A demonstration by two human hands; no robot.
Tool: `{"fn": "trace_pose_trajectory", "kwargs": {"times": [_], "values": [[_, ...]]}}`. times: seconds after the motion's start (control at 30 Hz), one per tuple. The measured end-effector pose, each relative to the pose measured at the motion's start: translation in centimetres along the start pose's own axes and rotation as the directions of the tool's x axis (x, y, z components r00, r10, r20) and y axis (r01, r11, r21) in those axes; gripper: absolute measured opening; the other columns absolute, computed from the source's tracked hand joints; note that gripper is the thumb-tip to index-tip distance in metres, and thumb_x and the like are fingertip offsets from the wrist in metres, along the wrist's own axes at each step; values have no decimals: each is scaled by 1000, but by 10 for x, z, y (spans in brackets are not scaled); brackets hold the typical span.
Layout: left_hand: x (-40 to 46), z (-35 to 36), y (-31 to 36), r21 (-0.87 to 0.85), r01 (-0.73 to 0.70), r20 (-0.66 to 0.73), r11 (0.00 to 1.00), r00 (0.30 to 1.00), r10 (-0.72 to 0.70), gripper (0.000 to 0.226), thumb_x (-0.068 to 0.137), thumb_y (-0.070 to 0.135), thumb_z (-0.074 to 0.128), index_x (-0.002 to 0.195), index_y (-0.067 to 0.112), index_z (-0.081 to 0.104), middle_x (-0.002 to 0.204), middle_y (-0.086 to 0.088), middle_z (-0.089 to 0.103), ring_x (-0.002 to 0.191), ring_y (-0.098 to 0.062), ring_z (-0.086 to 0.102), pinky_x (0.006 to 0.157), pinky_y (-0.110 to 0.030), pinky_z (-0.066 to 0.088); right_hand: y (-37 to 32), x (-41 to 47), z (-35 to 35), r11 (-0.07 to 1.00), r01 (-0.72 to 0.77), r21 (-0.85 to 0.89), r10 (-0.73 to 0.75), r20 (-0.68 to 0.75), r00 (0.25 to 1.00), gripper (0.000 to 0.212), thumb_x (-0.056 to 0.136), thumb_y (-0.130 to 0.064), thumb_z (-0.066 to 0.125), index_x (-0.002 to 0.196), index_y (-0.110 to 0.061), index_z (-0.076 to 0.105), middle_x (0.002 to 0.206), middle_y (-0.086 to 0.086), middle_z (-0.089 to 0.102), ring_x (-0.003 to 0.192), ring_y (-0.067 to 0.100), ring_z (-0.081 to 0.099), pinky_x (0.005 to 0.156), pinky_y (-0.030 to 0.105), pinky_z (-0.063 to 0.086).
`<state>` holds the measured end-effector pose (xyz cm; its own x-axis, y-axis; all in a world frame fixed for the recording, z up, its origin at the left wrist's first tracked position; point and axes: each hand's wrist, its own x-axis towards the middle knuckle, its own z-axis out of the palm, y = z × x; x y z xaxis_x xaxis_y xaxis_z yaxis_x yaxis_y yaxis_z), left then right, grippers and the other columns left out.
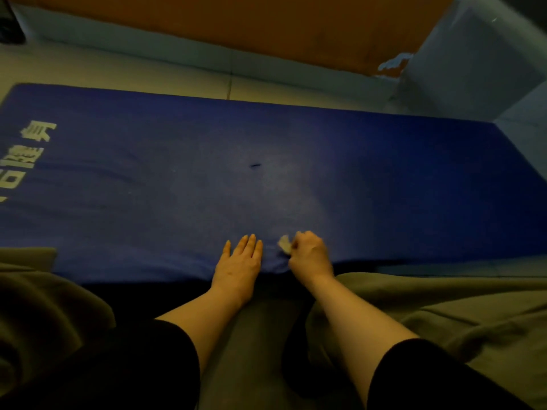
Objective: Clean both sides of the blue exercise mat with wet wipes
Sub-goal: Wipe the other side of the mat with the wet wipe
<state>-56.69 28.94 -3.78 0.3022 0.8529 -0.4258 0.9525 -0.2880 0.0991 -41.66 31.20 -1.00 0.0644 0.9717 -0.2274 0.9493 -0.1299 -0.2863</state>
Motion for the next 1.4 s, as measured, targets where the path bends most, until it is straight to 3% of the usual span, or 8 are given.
{"fn": "trace_pose_trajectory", "kwargs": {"times": [0.1, 0.2, 0.4, 0.67, 0.87, 1.07, 1.23, 1.4], "values": [[-7, -10, -2, 71, -58, -58, 996, 996, 62, 65, 100, 7, 36, 154, 8, -1, 161, -14, -1, 149, -28, 2, 120, -47, 8, 16, -2, -15, 988, -154, -15, 152, -119, 981, 21, 85, -3, 49, 103, 0, 58, 114, 19, 55, 102, 38, 55, 81, 37, 41], [-12, -33, -5, 80, -84, -123, 993, 988, 94, 53, 101, 12, 37, 150, 9, 18, 157, -14, 22, 145, -28, 22, 116, -44, 21, -6, -14, -19, 994, -109, 13, 109, -156, 982, 23, 84, -5, 49, 104, -1, 59, 113, 18, 56, 103, 38, 55, 83, 36, 42], [-29, -94, -10, 143, -75, -264, 987, 958, 111, 31, 97, 13, 45, 127, 15, 45, 125, -8, 56, 111, -32, 58, 83, -38, 46, -37, -12, -60, 993, -55, 104, 80, -247, 966, 23, 82, -15, 56, 99, -3, 66, 107, 18, 63, 101, 38, 58, 80, 35, 44], [-101, -78, -96, 241, 54, 62, 969, 996, -71, 40, 85, 25, 59, 124, 24, 50, 121, -3, 61, 112, -27, 58, 87, -35, 47, -114, -65, 0, 945, 277, 175, -283, 7, 959, 14, 85, -10, 49, 96, -4, 55, 106, 17, 55, 97, 38, 55, 74, 36, 41], [-87, -40, -100, -195, 87, 19, 977, 996, -85, 59, 78, 61, 67, 118, 18, 59, 120, -3, 59, 108, -23, 56, 90, -36, 45, -85, -71, 21, 949, 305, 84, -312, 80, 947, 18, 85, -13, 52, 102, -8, 52, 108, 14, 52, 99, 37, 54, 74, 38, 42], [-76, -38, -103, -213, 42, 50, 976, 998, -32, 76, 83, 55, 66, 143, 14, 42, 148, -6, 41, 135, -24, 40, 110, -37, 32, -55, -75, 8, 999, -27, 28, 30, -111, 993, 18, 85, -13, 51, 102, -7, 52, 112, 14, 52, 100, 35, 53, 75, 36, 42], [-72, -34, -97, -240, 15, 64, 971, 998, 1, 61, 81, 50, 70, 128, 15, 53, 128, -7, 55, 112, -25, 54, 94, -39, 44, -115, -102, 40, 960, 232, 155, -247, 90, 965, 25, 83, -6, 51, 108, -6, 49, 112, 14, 49, 98, 36, 53, 73, 36, 38], [-67, -35, -94, -253, 23, 67, 967, 998, -6, 66, 82, 54, 67, 132, 14, 50, 132, -5, 52, 115, -25, 52, 96, -39, 44, -73, -88, 22, 974, 223, 24, -224, 20, 974, 20, 91, -20, 51, 106, -8, 51, 112, 14, 52, 100, 35, 53, 76, 38, 39]]}}
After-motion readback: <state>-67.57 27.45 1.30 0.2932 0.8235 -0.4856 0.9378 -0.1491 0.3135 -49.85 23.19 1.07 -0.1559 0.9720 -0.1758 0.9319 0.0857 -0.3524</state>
